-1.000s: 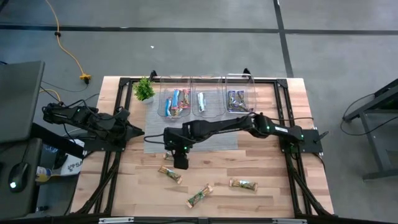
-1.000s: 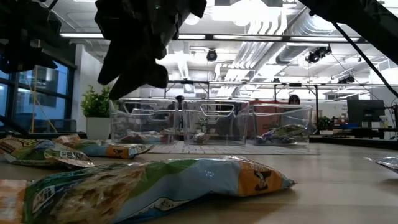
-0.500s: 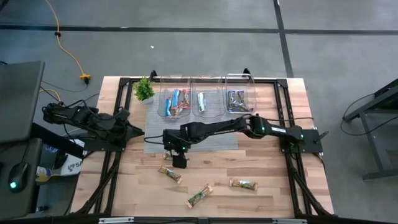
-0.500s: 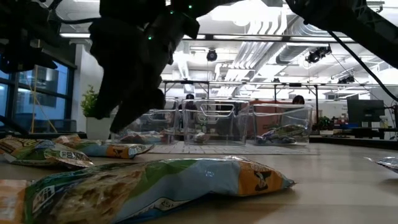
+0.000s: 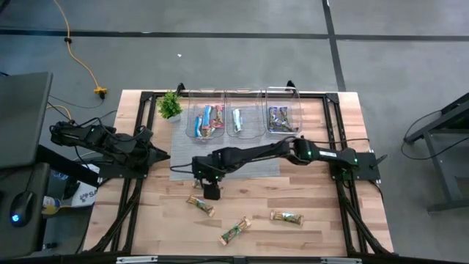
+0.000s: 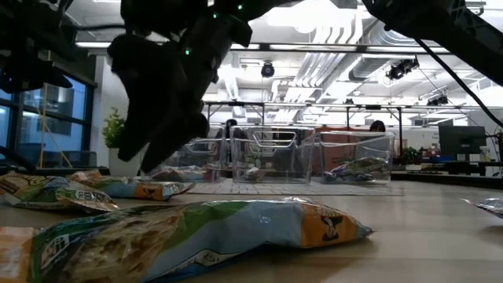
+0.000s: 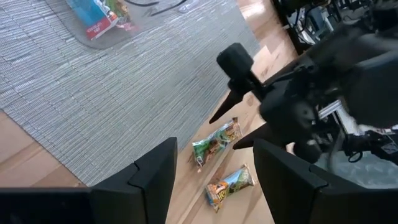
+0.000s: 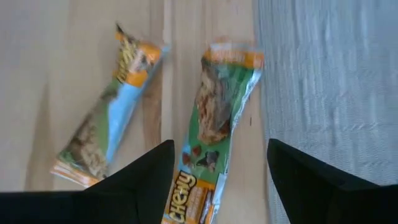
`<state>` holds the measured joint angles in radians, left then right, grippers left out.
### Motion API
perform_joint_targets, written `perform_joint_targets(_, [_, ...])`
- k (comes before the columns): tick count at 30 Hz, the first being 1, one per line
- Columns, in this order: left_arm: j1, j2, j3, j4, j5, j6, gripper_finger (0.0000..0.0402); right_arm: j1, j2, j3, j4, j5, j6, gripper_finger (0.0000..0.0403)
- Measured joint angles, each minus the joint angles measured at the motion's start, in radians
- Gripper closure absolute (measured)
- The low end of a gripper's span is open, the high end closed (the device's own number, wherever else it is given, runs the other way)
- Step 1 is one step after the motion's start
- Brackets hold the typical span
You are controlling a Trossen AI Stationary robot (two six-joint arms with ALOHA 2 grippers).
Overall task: Pick and place Granola Bars by type
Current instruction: Put the yellow granola bar into the middle transparent bin
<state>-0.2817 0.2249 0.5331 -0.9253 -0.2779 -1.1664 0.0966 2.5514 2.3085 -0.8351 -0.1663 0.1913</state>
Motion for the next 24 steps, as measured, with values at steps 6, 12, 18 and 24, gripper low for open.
perform_joint_targets(6, [0.000, 0.000, 0.000, 0.000, 0.000, 0.001, 0.0197, 0.016, 0.021, -0.002, 0.013, 0.002, 0.011, 0.0161])
perform_joint_targets(12, [0.000, 0.000, 0.000, -0.001, 0.000, 0.002, 0.0197, 0.024, 0.046, 0.001, 0.034, -0.010, 0.030, 0.0161])
perform_joint_targets(18, [0.000, 0.000, 0.000, -0.002, 0.000, 0.010, 0.0197, 0.033, 0.060, 0.003, 0.041, 0.013, 0.051, 0.0162])
perform_joint_targets(24, [0.000, 0.000, 0.000, -0.014, 0.000, 0.011, 0.0197, 0.041, 0.071, 0.004, 0.044, 0.057, 0.101, 0.0166])
